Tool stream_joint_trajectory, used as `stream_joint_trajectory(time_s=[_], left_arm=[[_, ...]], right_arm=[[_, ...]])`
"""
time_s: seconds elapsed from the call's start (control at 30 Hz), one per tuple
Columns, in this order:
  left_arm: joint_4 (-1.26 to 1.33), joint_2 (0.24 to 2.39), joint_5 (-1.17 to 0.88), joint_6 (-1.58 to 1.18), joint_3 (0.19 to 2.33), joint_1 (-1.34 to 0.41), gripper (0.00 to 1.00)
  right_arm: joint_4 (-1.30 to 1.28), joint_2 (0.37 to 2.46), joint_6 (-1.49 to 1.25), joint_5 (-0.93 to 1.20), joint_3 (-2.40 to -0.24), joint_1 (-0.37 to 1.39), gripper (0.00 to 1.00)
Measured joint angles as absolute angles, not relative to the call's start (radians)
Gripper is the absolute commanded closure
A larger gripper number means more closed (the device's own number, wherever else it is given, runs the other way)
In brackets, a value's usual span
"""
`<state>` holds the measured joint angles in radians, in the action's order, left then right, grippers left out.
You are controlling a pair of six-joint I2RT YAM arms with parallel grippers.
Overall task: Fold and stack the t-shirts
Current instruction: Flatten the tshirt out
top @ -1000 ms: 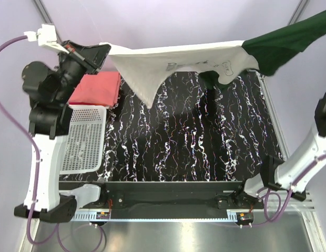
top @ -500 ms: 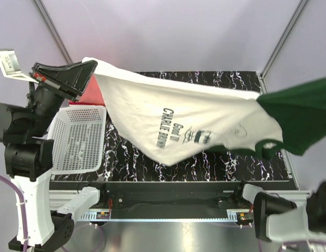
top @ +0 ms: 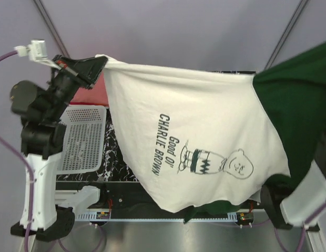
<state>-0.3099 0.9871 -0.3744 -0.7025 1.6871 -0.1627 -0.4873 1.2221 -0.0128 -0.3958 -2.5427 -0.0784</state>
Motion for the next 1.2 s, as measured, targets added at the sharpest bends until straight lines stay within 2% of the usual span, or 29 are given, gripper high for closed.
stream_joint_trajectory(time_s=[0.2, 0.33, 0.5, 0.67, 0.93, 1.2], left_arm=[[-0.28, 1.239, -0.292, -0.641, 1.536, -0.162, 1.0], [-0.272, 1.481, -0.228, -0.599, 1.436, -0.155, 1.0], [-0.27, 1.804, -0.242, -0.599, 1.47, -0.105, 1.0], [-0.243, 2.086, -0.278, -0.598, 1.645, -0.079, 1.0], [-0.231, 2.286, -0.306, -0.578, 1.893, -0.073, 1.0], [-0.215, 2.393, -0.319, -0.543, 2.049, -0.056, 1.0]], right_arm=[[-0.423, 1.507, -0.004, -0.344, -2.304, -0.08, 1.0], [-0.321, 1.713, -0.01, -0.242, -1.981, -0.088, 1.0], [-0.176, 1.887, -0.045, -0.104, -1.693, -0.113, 1.0], [-0.027, 2.072, -0.081, 0.022, -1.724, -0.142, 1.0], [0.001, 2.325, -0.136, 0.128, -2.022, -0.16, 1.0], [-0.075, 2.31, -0.271, 0.113, -2.017, -0.16, 1.0]])
